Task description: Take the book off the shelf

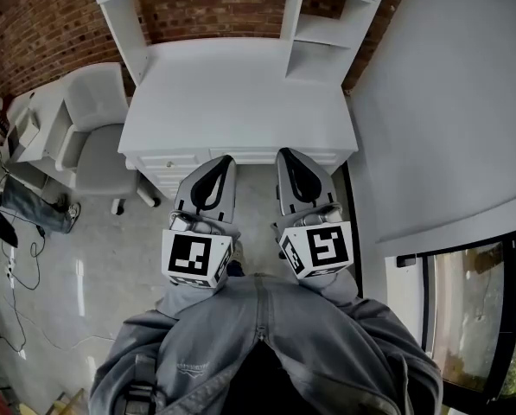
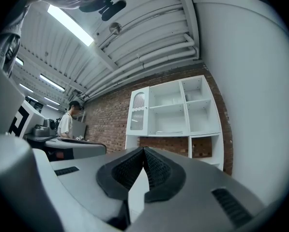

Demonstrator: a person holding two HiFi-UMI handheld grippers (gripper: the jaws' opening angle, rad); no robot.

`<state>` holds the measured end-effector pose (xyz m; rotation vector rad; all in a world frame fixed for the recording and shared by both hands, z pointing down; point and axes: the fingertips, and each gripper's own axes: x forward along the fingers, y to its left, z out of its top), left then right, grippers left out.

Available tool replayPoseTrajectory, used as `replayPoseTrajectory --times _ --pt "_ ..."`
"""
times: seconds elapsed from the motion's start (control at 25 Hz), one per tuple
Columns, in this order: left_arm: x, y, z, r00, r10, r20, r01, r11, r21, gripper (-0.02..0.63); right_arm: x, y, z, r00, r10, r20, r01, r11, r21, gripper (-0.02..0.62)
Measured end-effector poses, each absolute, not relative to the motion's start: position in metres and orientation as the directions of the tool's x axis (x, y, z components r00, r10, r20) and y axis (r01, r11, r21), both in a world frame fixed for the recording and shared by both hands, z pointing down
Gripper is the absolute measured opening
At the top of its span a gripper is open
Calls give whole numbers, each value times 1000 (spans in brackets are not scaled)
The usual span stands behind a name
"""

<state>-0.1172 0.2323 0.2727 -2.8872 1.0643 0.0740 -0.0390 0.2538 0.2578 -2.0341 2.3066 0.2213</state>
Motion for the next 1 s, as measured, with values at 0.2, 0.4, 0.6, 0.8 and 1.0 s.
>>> replayPoseTrajectory --times 0.2,0.4,0.6,0.8,1.0 --pt "-111 188 270 775 -628 -71 -632 -774 -43 6 -31 212 258 -107 -985 -134 -994 103 32 26" --pt "-107 149 271 788 -612 -67 -615 -788 -33 6 -28 176 260 -80 -989 -126 -997 77 30 26" --pt "-99 118 271 807 -586 -71 -589 -808 -30 6 -21 147 260 -52 -990 -128 -998 48 34 26" --pt "-95 92 270 822 -564 -82 -568 -822 -35 6 -18 123 258 -29 -990 -137 -999 23 43 26" --pt "-94 74 271 835 -543 -88 -548 -836 -37 6 -18 107 256 -5 -989 -149 -999 -2 44 26"
